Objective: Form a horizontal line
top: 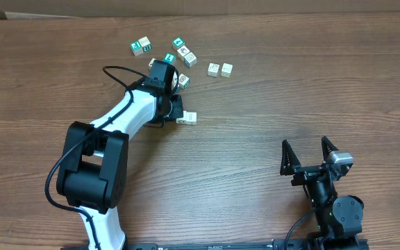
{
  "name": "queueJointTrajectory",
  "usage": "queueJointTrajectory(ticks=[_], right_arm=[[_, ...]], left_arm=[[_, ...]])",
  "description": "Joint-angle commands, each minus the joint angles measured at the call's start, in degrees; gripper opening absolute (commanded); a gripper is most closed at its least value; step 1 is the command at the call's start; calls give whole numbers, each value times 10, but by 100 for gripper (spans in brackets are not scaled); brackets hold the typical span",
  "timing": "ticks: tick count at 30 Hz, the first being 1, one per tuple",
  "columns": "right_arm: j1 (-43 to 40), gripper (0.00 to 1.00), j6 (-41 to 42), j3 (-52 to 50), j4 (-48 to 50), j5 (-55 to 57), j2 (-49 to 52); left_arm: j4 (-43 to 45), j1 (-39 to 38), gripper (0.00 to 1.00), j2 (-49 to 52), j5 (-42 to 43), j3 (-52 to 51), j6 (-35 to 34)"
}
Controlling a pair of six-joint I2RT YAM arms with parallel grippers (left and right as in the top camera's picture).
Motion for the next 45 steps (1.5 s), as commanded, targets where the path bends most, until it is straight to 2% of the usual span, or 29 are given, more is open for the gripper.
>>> queueJointTrajectory(ticks=[1,4,11,18,45], right_arm=[[-3,100,-2,-6,3,3,-5],[-3,100,-2,-6,3,3,-5],[-3,100,-2,-6,3,3,-5],[-3,100,-2,-6,3,3,-5],[-3,100,-2,-6,3,3,-5]], left_arm=[[6,-4,4,6,-27,-3,15],[26,-2,4,6,-53,-2,18],[63,-3,4,6,-52,27,41],[94,-12,4,6,-16,33,41],[51,-39,4,6,-18,33,40]])
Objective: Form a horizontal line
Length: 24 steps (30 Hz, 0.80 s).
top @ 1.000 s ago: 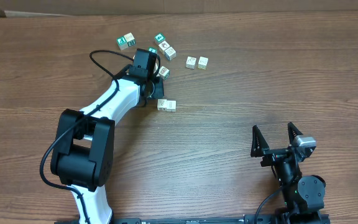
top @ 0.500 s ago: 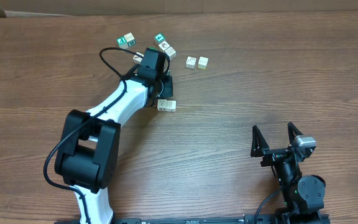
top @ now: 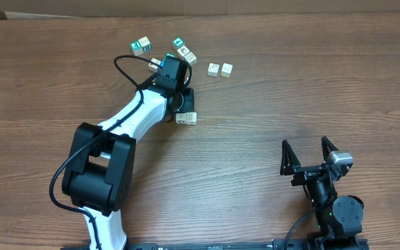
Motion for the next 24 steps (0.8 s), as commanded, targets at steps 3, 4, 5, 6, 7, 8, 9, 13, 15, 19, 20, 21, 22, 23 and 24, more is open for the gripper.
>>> queueJointTrajectory(ticks=[3,4,5,6,7,8,9,13,15,19,20,21,22,23,24], right_arm=[[-3,100,-3,-6,3,3,-5],[-3,100,-3,-6,3,3,-5],[-3,100,-2,-6,3,3,-5],[-3,100,-2,-6,3,3,-5],[-3,100,-2,-6,3,3,-5],[-3,100,-2,-6,3,3,-5],[-3,100,-2,-6,3,3,-5],[-3,100,-2,-6,3,3,-5],[-3,100,-2,-6,3,3,-5],[-3,100,-2,-6,3,3,-5],[-3,100,-2,-6,3,3,-5],[-3,100,-3,-6,3,3,-5],[-3,100,-2,-6,3,3,-5],[-3,100,-2,-6,3,3,-5],[-3,100,-3,-6,3,3,-5]], left_arm=[[-11,-2,4,6,4,11,12],[-11,-2,4,6,4,11,12],[-12,-1,4,6,4,11,12],[-13,-1,4,6,4,11,11],[-15,-1,4,6,4,11,10],[-17,-2,4,6,4,11,8],[-19,-2,4,6,5,11,8],[-22,-2,4,6,4,11,2],[-22,-2,4,6,4,11,2],[-26,-2,4,6,4,11,2],[-27,-2,4,6,4,11,2],[-27,-2,4,6,5,11,2],[-27,-2,4,6,5,11,2],[-27,-2,4,6,5,11,2],[-27,-2,4,6,7,11,2]])
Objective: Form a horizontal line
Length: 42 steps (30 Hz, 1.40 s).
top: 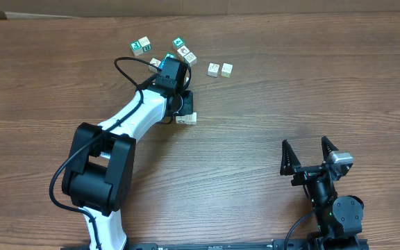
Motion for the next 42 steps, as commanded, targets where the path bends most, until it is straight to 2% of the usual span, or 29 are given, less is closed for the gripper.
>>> queueJointTrajectory(ticks=[1,42], right_arm=[[-3,100,-3,-6,3,3,-5],[-3,100,-2,-6,3,3,-5]], left_arm=[[-1,-2,4,6,6,11,2],[-8,-2,4,6,15,11,-2]])
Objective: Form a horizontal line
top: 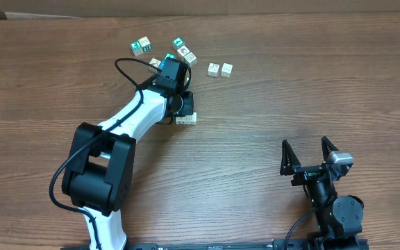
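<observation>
Small lettered cubes lie scattered at the table's far side: a teal-and-white pair [141,46], a teal cube [178,43], two white cubes [185,55], a white pair [219,69] and one cube [155,63] beside the left wrist. Another white cube [187,118] lies just in front of my left gripper [185,103]. That gripper points down at the table, and its jaws are hidden under the wrist. My right gripper [310,148] rests open near the front right, far from the cubes.
The wooden table [290,97] has a light strip of wall or board along its far edge [200,7]. The left arm's white links and black cable reach diagonally from the front left toward the cubes.
At first my left wrist sat further left, its fingers beside the near white cube, and a cube showed just right of the wrist. By 2.2 s ago the wrist had shifted right and covered that cube. It has held there since. The right arm never moved.
</observation>
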{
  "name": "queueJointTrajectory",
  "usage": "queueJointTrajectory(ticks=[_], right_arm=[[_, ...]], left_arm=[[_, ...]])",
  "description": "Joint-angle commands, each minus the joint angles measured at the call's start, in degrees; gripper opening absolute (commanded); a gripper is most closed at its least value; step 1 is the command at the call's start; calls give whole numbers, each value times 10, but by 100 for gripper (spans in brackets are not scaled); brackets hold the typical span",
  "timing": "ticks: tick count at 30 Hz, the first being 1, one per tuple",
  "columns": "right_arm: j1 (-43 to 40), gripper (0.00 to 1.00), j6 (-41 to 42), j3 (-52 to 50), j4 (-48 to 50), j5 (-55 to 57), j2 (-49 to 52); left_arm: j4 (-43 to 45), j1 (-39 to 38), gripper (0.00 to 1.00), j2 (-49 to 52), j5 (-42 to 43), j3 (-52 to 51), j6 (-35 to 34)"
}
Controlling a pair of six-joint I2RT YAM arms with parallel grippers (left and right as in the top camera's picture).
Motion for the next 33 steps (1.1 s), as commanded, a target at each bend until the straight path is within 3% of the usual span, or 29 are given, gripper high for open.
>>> queueJointTrajectory(ticks=[1,12,19,27,31,33], right_arm=[[-3,100,-2,-6,3,3,-5],[-3,100,-2,-6,3,3,-5],[-3,100,-2,-6,3,3,-5],[-3,100,-2,-6,3,3,-5],[-3,100,-2,-6,3,3,-5],[-3,100,-2,-6,3,3,-5]], left_arm=[[-2,-2,4,6,6,11,-2],[-12,2,4,5,-5,92,-2],[-61,2,4,5,-35,166,-12],[-145,18,6,6,-73,172,-32],[-171,26,64,6,-38,172,0],[-184,26,85,6,-17,172,24]])
